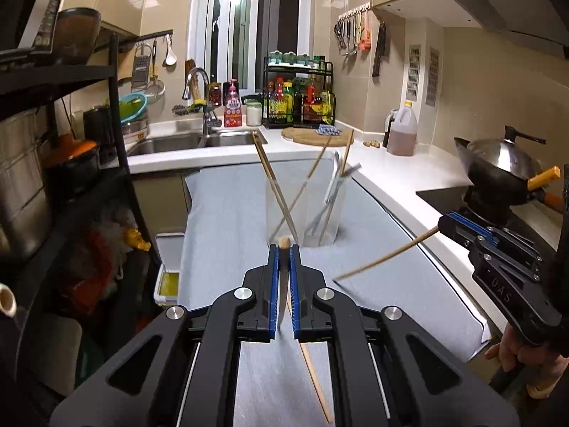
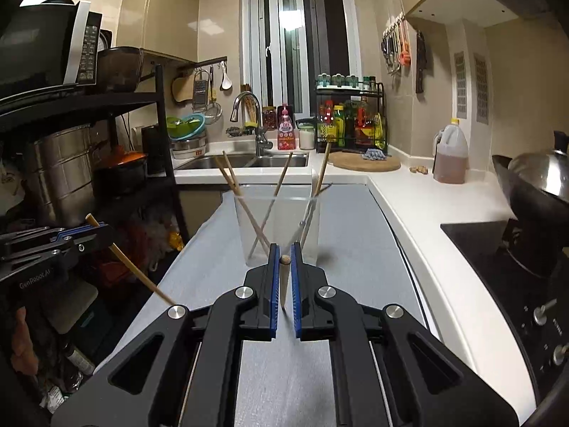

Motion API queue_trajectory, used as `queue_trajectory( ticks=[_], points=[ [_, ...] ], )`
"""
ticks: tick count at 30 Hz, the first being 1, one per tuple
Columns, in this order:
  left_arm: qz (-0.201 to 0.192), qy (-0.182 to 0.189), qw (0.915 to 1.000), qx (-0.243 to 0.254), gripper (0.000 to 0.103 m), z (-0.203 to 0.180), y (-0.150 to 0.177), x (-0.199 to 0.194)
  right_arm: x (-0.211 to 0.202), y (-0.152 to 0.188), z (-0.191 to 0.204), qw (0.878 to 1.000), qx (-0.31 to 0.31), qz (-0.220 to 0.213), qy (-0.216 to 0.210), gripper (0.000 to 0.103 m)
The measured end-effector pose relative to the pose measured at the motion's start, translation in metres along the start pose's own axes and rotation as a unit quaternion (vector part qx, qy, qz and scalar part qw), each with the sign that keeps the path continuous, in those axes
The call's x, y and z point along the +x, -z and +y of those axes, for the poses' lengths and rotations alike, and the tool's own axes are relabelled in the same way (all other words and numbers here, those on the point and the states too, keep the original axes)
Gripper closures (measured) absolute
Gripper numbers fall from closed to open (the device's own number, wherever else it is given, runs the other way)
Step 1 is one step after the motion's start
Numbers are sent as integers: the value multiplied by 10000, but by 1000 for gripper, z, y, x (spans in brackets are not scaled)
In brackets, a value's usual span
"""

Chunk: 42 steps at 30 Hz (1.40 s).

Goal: Organize utensils
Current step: 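Lift and carry both chopsticks over the clear container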

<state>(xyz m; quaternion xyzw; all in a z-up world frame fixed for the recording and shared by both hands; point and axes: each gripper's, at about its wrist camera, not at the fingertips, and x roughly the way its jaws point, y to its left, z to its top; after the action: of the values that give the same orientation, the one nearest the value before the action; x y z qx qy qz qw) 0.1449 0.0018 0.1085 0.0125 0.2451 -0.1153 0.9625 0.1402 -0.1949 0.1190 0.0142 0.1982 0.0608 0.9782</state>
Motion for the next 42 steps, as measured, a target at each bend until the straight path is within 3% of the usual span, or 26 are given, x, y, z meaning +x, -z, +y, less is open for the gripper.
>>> queue_trajectory(
  ticks=[14,31,42],
  points=[
    [72,89,9999,66,97,0,-41,16,16,-38,-9,9999,-92,14,-53,96],
    [-180,336,9982,466,97,-18,-100,27,25,-80,-12,9997,-197,-86,-80,96],
    [-445,484,9954,700,97,-28,-154,36,36,-137,-15,9990,-174,-374,-167,96]
  ],
)
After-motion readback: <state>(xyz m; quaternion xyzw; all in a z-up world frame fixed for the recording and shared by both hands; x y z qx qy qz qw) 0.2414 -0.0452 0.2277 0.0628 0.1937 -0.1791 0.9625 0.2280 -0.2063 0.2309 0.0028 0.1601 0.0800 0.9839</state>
